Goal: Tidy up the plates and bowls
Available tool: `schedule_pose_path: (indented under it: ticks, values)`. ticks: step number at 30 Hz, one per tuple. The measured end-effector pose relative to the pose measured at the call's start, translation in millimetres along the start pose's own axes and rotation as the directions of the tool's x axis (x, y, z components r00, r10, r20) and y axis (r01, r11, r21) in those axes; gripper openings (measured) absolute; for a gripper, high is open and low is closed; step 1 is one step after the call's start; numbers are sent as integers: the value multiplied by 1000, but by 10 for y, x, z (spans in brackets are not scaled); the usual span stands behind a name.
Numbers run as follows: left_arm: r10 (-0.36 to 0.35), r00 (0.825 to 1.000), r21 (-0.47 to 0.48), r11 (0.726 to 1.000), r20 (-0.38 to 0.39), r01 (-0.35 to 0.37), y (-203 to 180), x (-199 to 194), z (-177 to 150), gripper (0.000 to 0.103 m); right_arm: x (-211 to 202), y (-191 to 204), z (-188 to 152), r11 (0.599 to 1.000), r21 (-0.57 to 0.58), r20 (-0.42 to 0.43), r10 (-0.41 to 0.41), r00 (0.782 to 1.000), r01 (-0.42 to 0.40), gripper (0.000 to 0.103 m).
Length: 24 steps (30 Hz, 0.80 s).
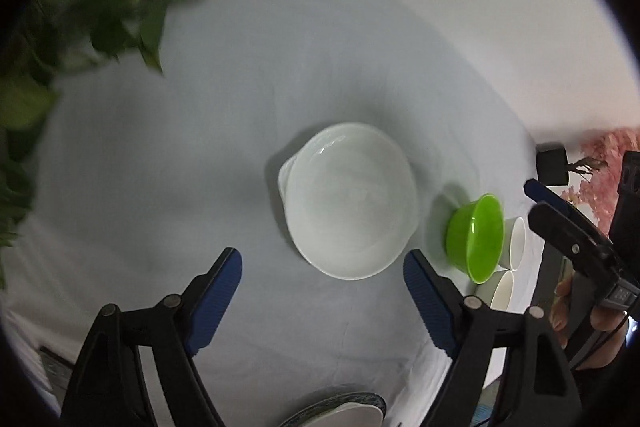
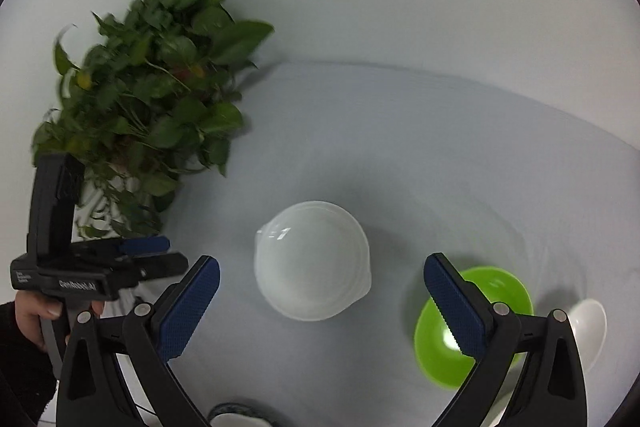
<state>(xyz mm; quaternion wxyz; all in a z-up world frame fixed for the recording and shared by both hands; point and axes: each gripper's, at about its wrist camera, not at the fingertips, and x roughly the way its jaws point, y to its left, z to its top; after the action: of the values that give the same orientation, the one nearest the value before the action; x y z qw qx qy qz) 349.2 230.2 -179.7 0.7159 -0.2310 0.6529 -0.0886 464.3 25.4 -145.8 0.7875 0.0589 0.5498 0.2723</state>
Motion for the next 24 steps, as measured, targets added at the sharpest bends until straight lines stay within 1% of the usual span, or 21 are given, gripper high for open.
schedule_pose_path:
  ticks: [2, 4, 5, 6, 8, 9, 10, 11, 13, 14, 15, 16, 17, 19, 21, 23, 24]
  values:
    - [-26, 999, -25, 999, -22, 26, 78, 189, 25, 80, 325, -98, 70, 1000, 0, -43, 1, 999, -1, 101]
    - [-82, 996, -59, 995, -32, 80, 154, 329, 43, 69, 622, -193, 121, 1000, 14, -71, -1, 997, 2, 97]
    - [-96, 994, -79, 993, -43, 93, 190, 396, 50, 66, 722, -230, 132, 1000, 19, -75, -7, 997, 9, 95]
    - [-100, 994, -90, 991, -49, 95, 212, 442, 59, 63, 827, -269, 143, 999, 29, -80, -12, 997, 14, 91]
    - [-95, 994, -106, 990, -60, 89, 256, 518, 52, 59, 1008, -337, 194, 998, 60, -91, 10, 996, -4, 85]
    - [-94, 993, -122, 989, -71, 85, 275, 541, 47, 56, 1070, -354, 213, 997, 71, -89, 16, 996, -10, 80]
    - [-105, 992, -133, 987, -73, 95, 295, 561, 37, 52, 1122, -371, 231, 997, 77, -85, 18, 996, -11, 75]
    - [-117, 990, -144, 984, -73, 105, 311, 573, 26, 50, 1175, -383, 253, 997, 82, -84, 19, 996, -12, 72]
    - [-137, 988, -170, 978, -75, 122, 342, 598, 16, 37, 1261, -397, 286, 995, 98, -92, 37, 995, -28, 55]
    - [-144, 987, -180, 975, -77, 129, 355, 612, 15, 34, 1293, -392, 291, 994, 105, -100, 42, 994, -31, 50]
    - [-151, 986, -187, 973, -74, 135, 369, 624, 22, 30, 1345, -399, 304, 993, 109, -106, 48, 993, -36, 41]
    - [-159, 985, -193, 971, -70, 143, 374, 627, 29, 28, 1363, -375, 307, 993, 110, -111, 56, 992, -44, 38]
    - [-161, 985, -201, 969, -69, 144, 385, 637, 46, 27, 1364, -349, 308, 993, 108, -113, 61, 992, -48, 38]
    - [-153, 985, -210, 969, -79, 134, 364, 651, 81, 21, 1409, -323, 312, 994, 103, -127, 56, 990, -43, 38]
    - [-144, 986, -209, 970, -86, 124, 361, 669, 86, 18, 1486, -327, 312, 994, 105, -141, 51, 989, -37, 37]
    - [-129, 987, -208, 972, -93, 108, 374, 689, 74, 14, 1541, -329, 295, 993, 115, -147, 42, 988, -25, 33]
    - [-123, 988, -208, 973, -96, 101, 371, 695, 74, 11, 1561, -338, 286, 993, 119, -149, 32, 988, -15, 28]
